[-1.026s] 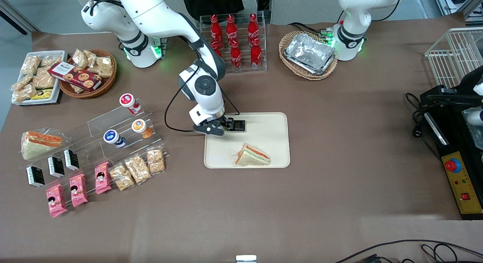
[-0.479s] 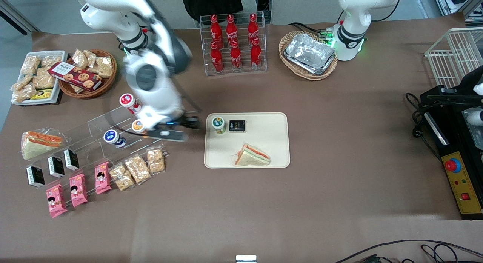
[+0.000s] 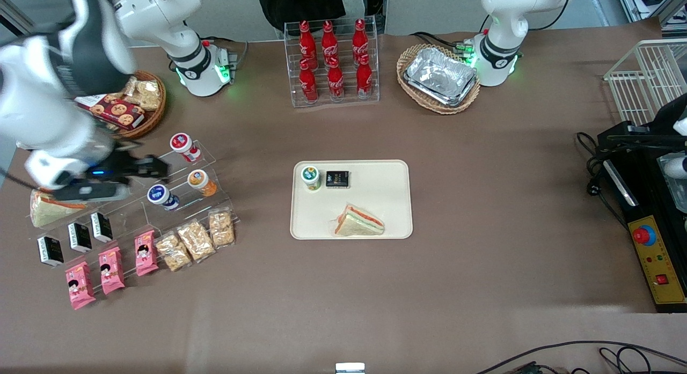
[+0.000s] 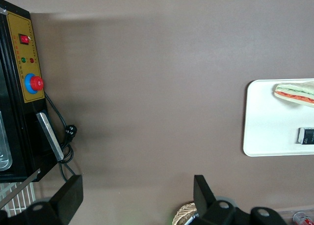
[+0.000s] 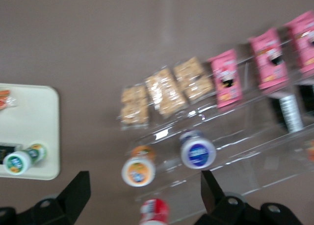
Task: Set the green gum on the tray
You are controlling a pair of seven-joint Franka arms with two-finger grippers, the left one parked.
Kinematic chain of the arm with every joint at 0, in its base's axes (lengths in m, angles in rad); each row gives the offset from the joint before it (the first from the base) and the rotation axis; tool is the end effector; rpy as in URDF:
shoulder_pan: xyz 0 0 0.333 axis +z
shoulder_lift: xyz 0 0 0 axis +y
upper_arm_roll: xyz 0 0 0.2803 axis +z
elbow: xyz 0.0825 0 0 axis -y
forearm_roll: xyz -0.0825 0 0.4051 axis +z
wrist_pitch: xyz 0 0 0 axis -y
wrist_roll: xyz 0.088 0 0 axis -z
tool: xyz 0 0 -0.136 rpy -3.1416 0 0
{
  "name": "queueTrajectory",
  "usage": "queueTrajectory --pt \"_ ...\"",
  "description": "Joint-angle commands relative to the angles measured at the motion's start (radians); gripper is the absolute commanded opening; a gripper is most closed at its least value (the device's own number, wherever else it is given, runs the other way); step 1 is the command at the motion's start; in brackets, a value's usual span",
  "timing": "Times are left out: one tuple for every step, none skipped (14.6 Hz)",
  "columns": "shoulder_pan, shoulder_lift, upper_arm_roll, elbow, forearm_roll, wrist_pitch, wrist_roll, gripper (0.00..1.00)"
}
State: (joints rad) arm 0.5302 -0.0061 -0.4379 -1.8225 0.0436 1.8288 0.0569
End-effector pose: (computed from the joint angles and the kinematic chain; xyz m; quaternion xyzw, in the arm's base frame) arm 0.5807 0.0582 0.4602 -0.9997 -0.0123 -0.0042 0.0228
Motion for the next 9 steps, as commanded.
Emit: queueTrajectory --pt "-0.123 0.02 0.008 0.057 -0.042 -0.042 -0.197 1.0" --pt "-0.149 0.017 0.007 0.057 -0.042 -0.042 -0.219 1.0" --pt "-0.179 0.014 0.007 0.058 -0.041 -0.036 -0.233 1.0" --pt "-0.22 0.012 0.007 0.06 -0.03 -0.033 -0.239 1.0" --pt "-0.263 0.012 0.013 0.061 -0.016 -0.037 -0.252 1.0" --pt "-0.294 0.011 0.021 0.068 -0.004 -0.04 -0.255 1.0" --pt "-0.3 0.011 0.021 0.089 -0.002 -0.045 -0.255 1.0" --pt "-0.302 0.009 0.021 0.098 -0.002 -0.057 -0.253 1.0" --pt "-0.303 0.009 0.022 0.109 -0.004 -0.083 -0.252 1.0"
